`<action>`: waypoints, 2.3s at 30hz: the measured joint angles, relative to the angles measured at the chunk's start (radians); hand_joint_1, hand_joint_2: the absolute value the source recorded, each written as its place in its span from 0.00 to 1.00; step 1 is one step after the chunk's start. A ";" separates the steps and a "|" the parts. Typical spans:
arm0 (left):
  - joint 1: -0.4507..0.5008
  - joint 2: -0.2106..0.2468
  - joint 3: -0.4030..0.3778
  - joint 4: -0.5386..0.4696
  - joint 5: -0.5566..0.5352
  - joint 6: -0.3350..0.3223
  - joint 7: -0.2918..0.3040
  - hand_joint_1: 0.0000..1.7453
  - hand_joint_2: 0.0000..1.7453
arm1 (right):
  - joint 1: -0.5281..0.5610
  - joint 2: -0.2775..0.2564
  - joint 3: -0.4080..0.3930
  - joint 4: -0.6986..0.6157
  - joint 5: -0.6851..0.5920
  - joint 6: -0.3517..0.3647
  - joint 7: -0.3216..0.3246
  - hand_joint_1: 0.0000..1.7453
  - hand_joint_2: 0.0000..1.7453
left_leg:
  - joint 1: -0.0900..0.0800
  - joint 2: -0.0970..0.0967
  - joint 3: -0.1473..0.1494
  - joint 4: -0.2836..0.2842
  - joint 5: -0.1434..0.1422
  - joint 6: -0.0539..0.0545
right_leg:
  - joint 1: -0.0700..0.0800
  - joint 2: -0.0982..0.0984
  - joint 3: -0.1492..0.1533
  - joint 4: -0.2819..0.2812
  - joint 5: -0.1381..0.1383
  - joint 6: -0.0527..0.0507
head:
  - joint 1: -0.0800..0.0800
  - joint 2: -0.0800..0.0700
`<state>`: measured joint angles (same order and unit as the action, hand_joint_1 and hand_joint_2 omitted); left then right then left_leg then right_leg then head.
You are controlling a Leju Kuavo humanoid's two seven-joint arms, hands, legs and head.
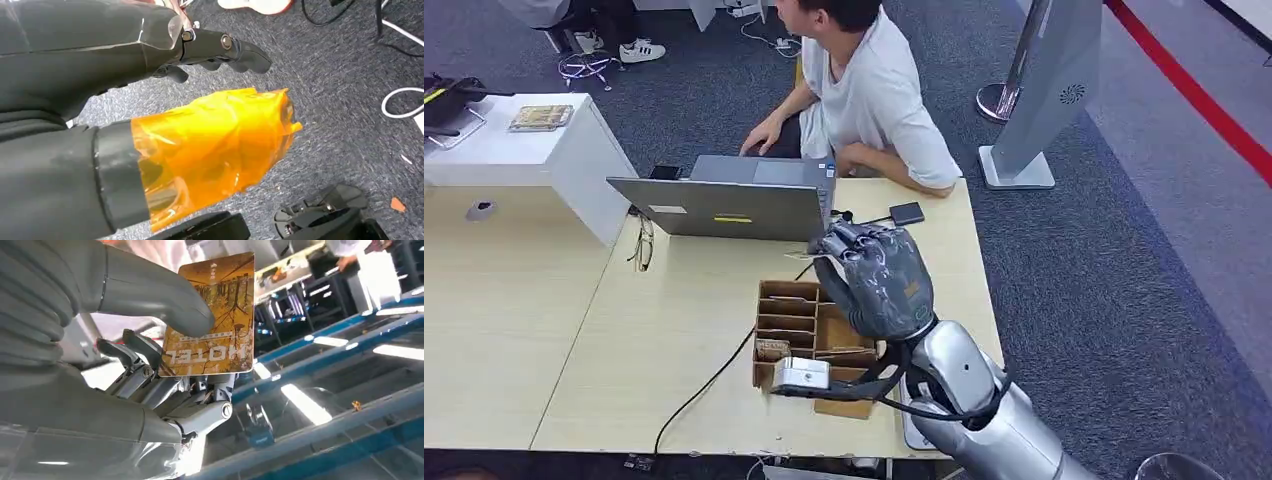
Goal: Pass the card to the sensor for recognition and then transmit it.
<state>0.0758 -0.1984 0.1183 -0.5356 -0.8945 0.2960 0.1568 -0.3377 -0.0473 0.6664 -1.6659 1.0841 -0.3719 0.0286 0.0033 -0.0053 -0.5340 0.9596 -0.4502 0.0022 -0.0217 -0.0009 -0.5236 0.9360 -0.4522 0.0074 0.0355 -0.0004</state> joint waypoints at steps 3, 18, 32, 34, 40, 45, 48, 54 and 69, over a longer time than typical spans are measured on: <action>0.009 0.000 0.000 -0.009 0.004 0.002 0.000 0.00 0.00 | 0.016 -0.001 -0.017 -0.008 -0.094 0.038 -0.025 1.00 1.00 | 0.000 0.000 0.000 0.000 0.000 0.000 | 0.000 0.000 0.000 0.000 0.000 0.000 | 0.000 0.000; 0.015 0.002 0.000 -0.013 0.025 0.029 -0.040 0.00 0.00 | 0.132 -0.010 -0.188 0.040 -0.694 0.353 -0.173 1.00 1.00 | 0.000 0.000 0.000 0.000 0.000 0.000 | 0.000 0.000 0.000 0.000 0.000 0.000 | 0.000 0.000; -0.011 0.016 -0.015 0.048 0.071 0.073 -0.094 0.00 0.00 | 0.195 -0.061 -0.262 0.100 -1.074 0.613 -0.189 1.00 1.00 | 0.000 0.000 -0.001 0.000 0.000 0.000 | 0.000 0.000 0.000 0.000 0.000 0.000 | 0.000 0.000; -0.018 0.020 -0.022 0.064 0.080 0.082 -0.103 0.00 0.00 | 0.203 -0.077 -0.267 0.108 -1.124 0.644 -0.189 1.00 1.00 | 0.000 0.000 -0.001 0.000 0.000 0.000 | 0.000 0.000 -0.001 0.000 0.000 0.000 | 0.000 0.000; -0.032 0.028 -0.039 0.101 0.103 0.097 -0.120 0.00 0.00 | 0.232 -0.122 -0.280 0.124 -1.201 0.703 -0.189 1.00 1.00 | 0.000 0.000 -0.001 0.000 0.000 0.000 | 0.000 0.000 -0.001 0.000 0.000 0.000 | 0.000 0.000; -0.038 0.035 -0.059 0.123 0.116 0.104 -0.132 0.00 0.00 | 0.256 -0.162 -0.287 0.138 -1.237 0.746 -0.189 1.00 1.00 | 0.000 0.000 -0.001 0.000 0.000 0.000 | 0.000 0.000 -0.001 0.000 0.000 0.000 | 0.000 0.000; -0.045 0.040 -0.073 0.138 0.128 0.113 -0.138 0.00 0.00 | 0.272 -0.183 -0.287 0.147 -1.251 0.769 -0.189 1.00 1.00 | 0.000 0.000 -0.001 0.000 0.000 0.000 | 0.000 0.000 -0.001 0.000 0.000 0.000 | 0.000 0.000; -0.051 0.047 -0.096 0.155 0.138 0.117 -0.142 0.00 0.00 | 0.290 -0.216 -0.286 0.172 -1.261 0.801 -0.188 1.00 1.00 | 0.000 0.000 -0.001 0.000 0.000 0.000 | 0.000 0.000 -0.001 0.000 0.000 0.000 | 0.000 0.000; -0.063 0.061 -0.141 0.182 0.166 0.132 -0.165 0.00 0.00 | 0.311 -0.290 -0.283 0.241 -1.253 0.836 -0.209 1.00 1.00 | 0.000 0.000 -0.001 0.000 0.000 0.000 | 0.000 0.000 -0.001 -0.001 0.000 0.000 | 0.000 0.000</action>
<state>0.0128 -0.1370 -0.0232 -0.3536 -0.7286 0.4276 -0.0084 -0.0270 -0.3368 0.3830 -1.4244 -0.1694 0.4642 -0.1801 0.0032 -0.0054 -0.5350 0.9597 -0.4505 0.0024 -0.0218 -0.0010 -0.5244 0.9355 -0.4522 0.0076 0.0351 -0.0004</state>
